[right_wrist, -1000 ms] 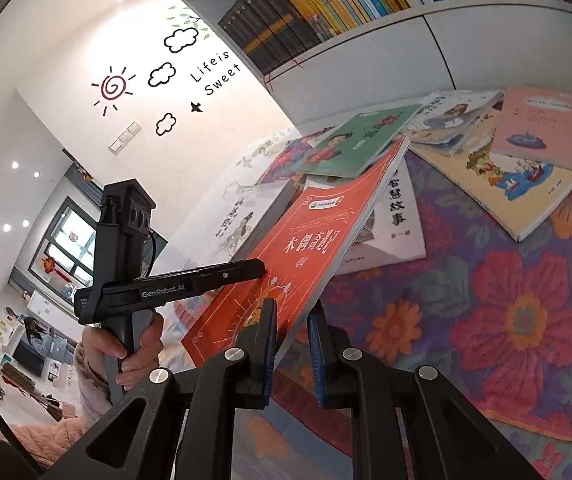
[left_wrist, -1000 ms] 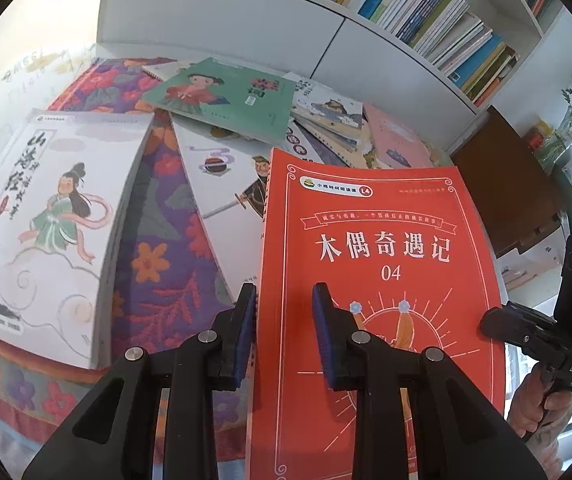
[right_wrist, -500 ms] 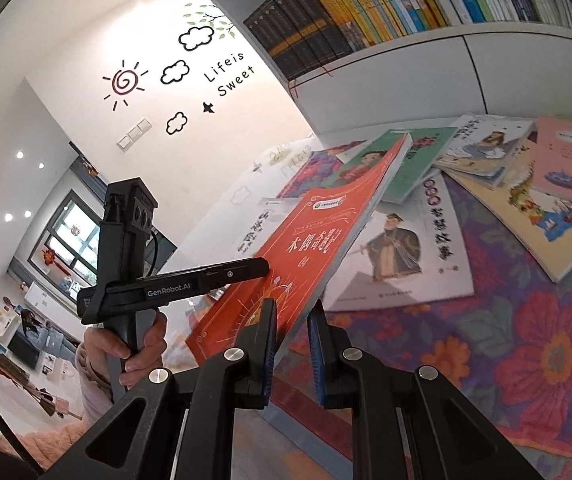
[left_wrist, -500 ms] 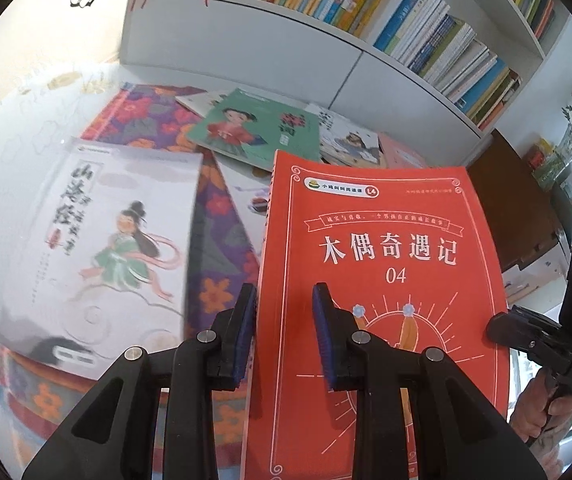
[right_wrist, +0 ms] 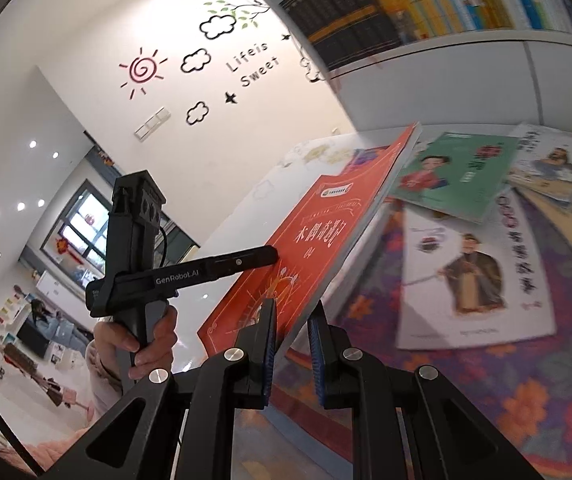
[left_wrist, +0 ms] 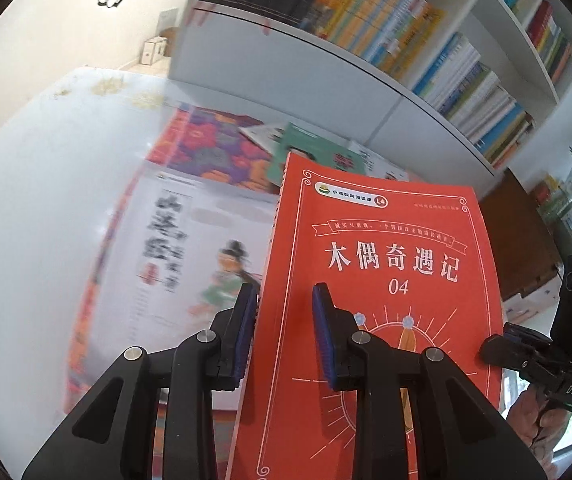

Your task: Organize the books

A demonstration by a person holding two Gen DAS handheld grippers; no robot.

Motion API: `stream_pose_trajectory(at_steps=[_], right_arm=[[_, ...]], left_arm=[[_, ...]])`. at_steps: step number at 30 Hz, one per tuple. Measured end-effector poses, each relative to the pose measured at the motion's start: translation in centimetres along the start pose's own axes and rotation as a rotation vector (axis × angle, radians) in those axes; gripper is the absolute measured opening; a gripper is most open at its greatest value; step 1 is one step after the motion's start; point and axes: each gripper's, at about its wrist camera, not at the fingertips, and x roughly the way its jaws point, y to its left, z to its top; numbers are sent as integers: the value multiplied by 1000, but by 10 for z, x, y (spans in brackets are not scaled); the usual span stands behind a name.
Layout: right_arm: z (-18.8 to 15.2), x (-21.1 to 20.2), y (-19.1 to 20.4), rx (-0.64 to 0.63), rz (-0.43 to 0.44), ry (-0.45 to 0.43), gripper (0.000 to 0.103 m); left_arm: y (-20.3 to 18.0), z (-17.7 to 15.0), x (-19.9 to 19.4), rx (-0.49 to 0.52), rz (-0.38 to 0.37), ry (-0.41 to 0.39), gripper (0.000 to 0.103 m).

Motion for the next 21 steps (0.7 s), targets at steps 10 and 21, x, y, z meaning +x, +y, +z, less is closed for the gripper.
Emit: stream_pose_trajectory(at_steps=[10,21], right_arm=[[26,77,-11,52,43,58,15],[37,144,-32,92,29,131,15]], left_arm=[[63,20,10,-92,-2,-2,25],[107,25,33,-148,56,22,25]])
